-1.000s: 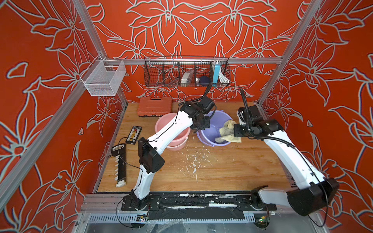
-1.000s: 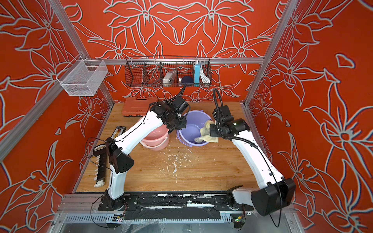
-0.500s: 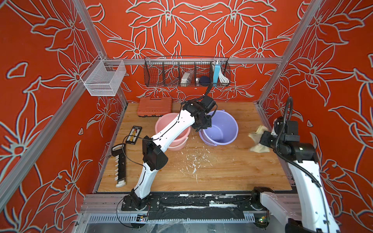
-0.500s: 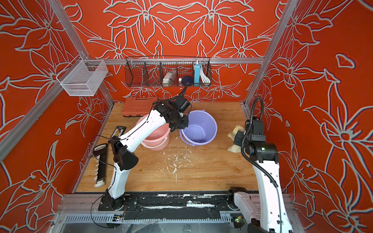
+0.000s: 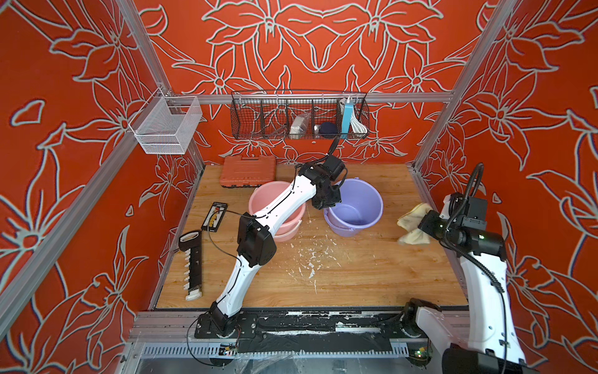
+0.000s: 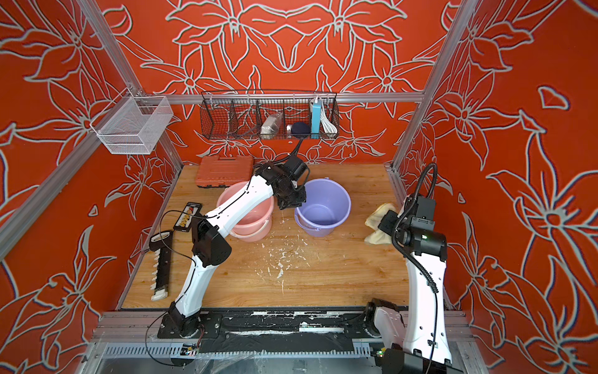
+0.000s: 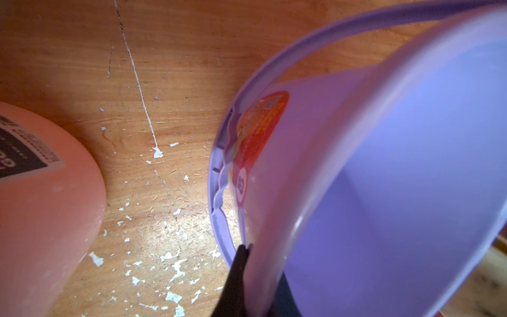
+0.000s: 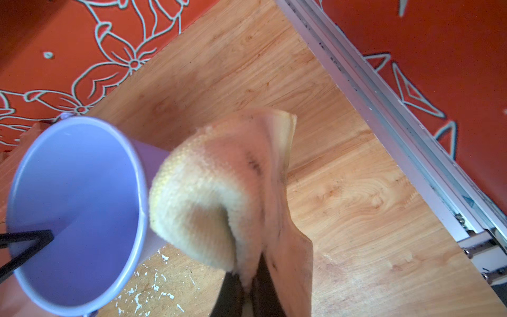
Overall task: Wipe the inside of the bucket with a cloth
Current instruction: Place the bucket at the center of the board.
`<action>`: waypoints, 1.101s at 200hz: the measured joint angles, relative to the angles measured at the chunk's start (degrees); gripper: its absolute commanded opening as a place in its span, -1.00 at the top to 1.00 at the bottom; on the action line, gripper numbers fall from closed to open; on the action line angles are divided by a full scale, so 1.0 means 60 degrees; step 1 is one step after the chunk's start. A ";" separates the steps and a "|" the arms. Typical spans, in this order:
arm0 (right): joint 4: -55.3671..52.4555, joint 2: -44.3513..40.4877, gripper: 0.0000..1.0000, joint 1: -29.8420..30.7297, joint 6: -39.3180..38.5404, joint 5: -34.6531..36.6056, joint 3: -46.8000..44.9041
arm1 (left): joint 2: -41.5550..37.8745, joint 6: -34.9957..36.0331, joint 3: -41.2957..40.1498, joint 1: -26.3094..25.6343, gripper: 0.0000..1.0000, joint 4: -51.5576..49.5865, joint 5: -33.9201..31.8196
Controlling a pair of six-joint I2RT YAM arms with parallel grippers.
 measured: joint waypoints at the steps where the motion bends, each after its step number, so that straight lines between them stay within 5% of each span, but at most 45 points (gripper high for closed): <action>1: 0.0007 0.0000 1.00 0.0000 -0.0007 -0.0004 0.0000 | 0.0022 -0.0011 0.0025 0.0015 1.00 0.0000 0.0036; 53: 0.0317 0.0033 1.00 0.0000 -0.0073 -0.0164 -0.0004 | 0.0539 -0.0331 0.0721 0.0106 1.00 0.0022 0.0404; 82: 0.0459 0.0036 1.00 -0.0007 -0.0073 -0.0372 -0.0011 | 0.0543 -0.0419 0.0725 0.0106 0.76 0.0062 0.0488; 180: 0.0594 0.0157 1.00 -0.0007 -0.0087 -0.0765 -0.0015 | 0.0495 -0.0160 0.0827 0.0095 -0.44 0.0452 0.1180; 205: 0.0499 0.0288 1.00 0.0193 -0.0135 -0.0816 0.0280 | 0.0135 -0.0069 0.0546 0.0095 -0.97 0.0302 0.0783; 220: 0.0361 0.0397 1.00 0.0597 -0.0175 -0.0761 0.0714 | -0.0331 0.0062 0.0342 0.0095 -0.99 0.0193 0.0390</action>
